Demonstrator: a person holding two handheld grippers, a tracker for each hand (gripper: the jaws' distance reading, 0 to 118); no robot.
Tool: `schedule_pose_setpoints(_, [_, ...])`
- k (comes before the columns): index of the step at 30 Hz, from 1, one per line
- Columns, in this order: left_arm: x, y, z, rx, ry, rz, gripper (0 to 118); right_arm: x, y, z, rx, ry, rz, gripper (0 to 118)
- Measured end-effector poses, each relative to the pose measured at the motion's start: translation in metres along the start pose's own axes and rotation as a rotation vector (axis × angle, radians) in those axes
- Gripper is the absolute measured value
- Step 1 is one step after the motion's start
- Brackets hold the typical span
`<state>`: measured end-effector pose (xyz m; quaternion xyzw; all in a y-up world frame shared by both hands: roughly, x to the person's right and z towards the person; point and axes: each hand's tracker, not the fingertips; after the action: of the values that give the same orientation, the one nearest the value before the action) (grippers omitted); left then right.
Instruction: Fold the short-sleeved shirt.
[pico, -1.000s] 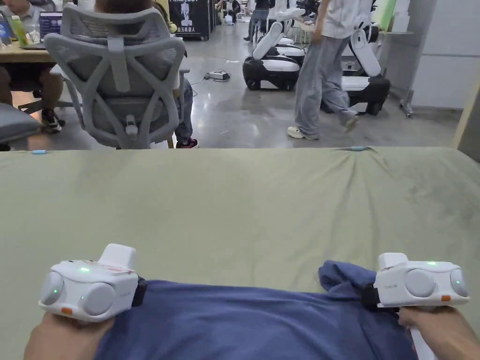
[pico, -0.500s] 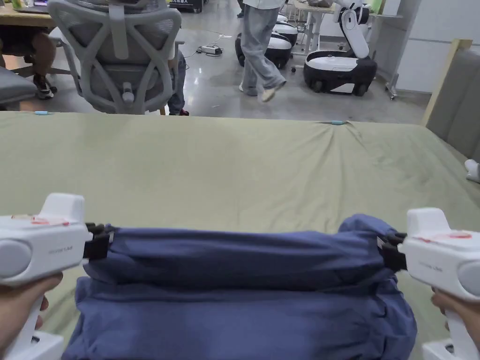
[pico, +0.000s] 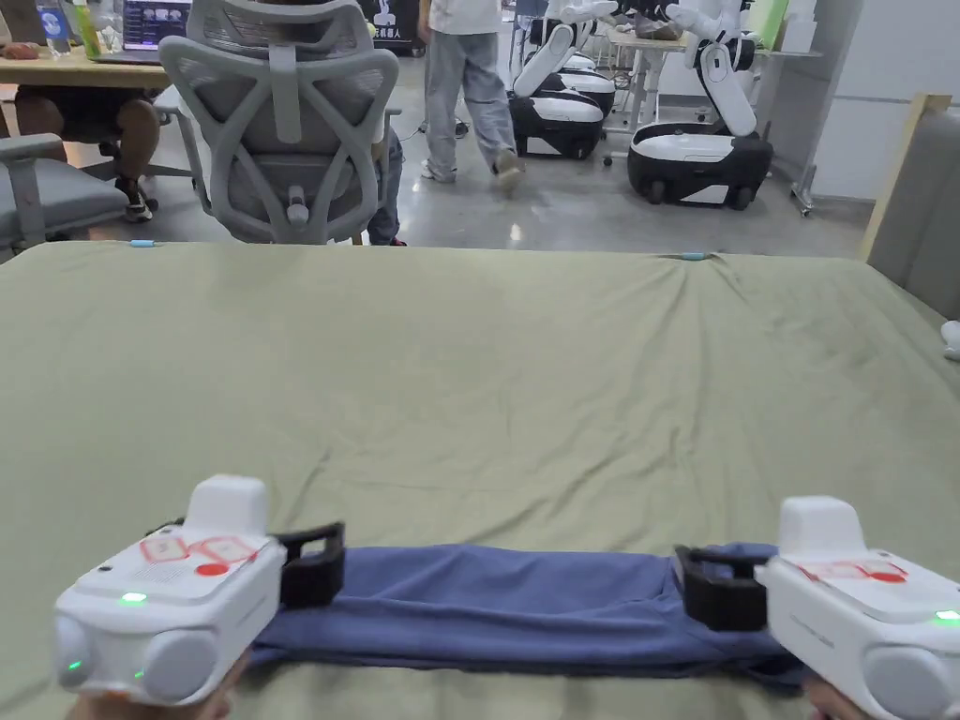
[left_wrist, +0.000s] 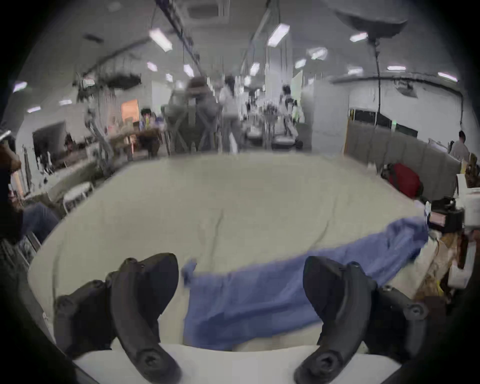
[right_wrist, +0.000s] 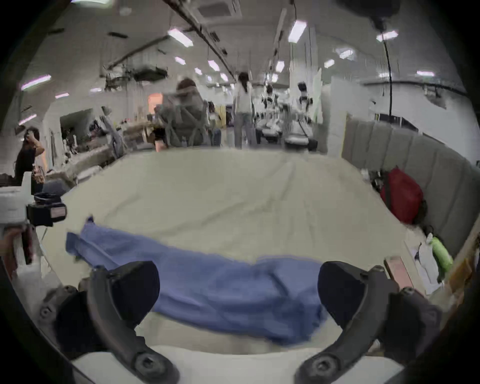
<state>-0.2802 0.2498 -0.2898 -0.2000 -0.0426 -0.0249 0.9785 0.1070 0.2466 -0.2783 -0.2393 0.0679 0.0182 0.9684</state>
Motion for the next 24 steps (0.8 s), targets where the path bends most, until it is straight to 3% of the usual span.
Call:
schedule_pose_setpoints(2, [0.022,0.012,-0.011,0.082,0.011,-0.012,94,-0.033,0.014,0.002,0.095,-0.004,0.01,118])
schedule_pose_setpoints(3, [0.03,0.017,-0.012,0.111,0.01,-0.01,83,-0.043,0.016,0.002,0.129,-0.01,0.004,114])
schedule_pose_setpoints(4, [0.039,0.02,-0.012,0.142,0.007,-0.009,68,-0.053,0.017,0.0,0.157,-0.035,0.001,101])
schedule_pose_setpoints(5, [0.045,0.022,-0.012,0.156,0.017,-0.012,45,-0.058,0.017,0.0,0.168,-0.047,0.001,76])
schedule_pose_setpoints(7, [0.053,0.022,-0.012,0.158,0.042,-0.034,27,-0.067,0.016,-0.002,0.179,-0.093,0.025,52])
schedule_pose_setpoints(9, [0.051,0.022,-0.011,0.155,0.022,-0.029,0,-0.068,0.016,-0.003,0.192,-0.126,0.058,1])
schedule_pose_setpoints(13, [0.025,0.014,-0.013,0.087,0.016,-0.058,0,-0.069,0.018,0.001,0.173,-0.062,0.09,0])
schedule_pose_setpoints(17, [-0.045,-0.013,-0.027,-0.075,0.036,0.154,0,-0.072,0.016,-0.005,0.149,-0.041,0.086,0])
schedule_pose_setpoints(18, [-0.062,-0.024,-0.03,-0.117,0.024,0.197,7,-0.074,0.016,-0.008,0.141,-0.032,0.085,0])
schedule_pose_setpoints(19, [-0.081,-0.034,-0.033,-0.148,0.003,0.268,30,-0.077,0.015,-0.011,0.131,-0.026,0.096,0])
schedule_pose_setpoints(20, [-0.097,-0.043,-0.036,-0.173,-0.033,0.352,64,-0.08,0.014,-0.014,0.121,-0.017,0.108,0])
schedule_pose_setpoints(21, [-0.113,-0.054,-0.04,-0.196,-0.09,0.458,110,-0.084,0.014,-0.017,0.117,-0.008,0.116,0])
schedule_pose_setpoints(22, [-0.124,-0.067,-0.046,-0.232,-0.141,0.537,118,-0.087,0.013,-0.02,0.114,-0.008,0.12,0])
schedule_pose_setpoints(24, [-0.143,-0.09,-0.056,-0.22,-0.271,0.731,111,-0.094,0.012,-0.024,0.104,0.007,0.128,0])
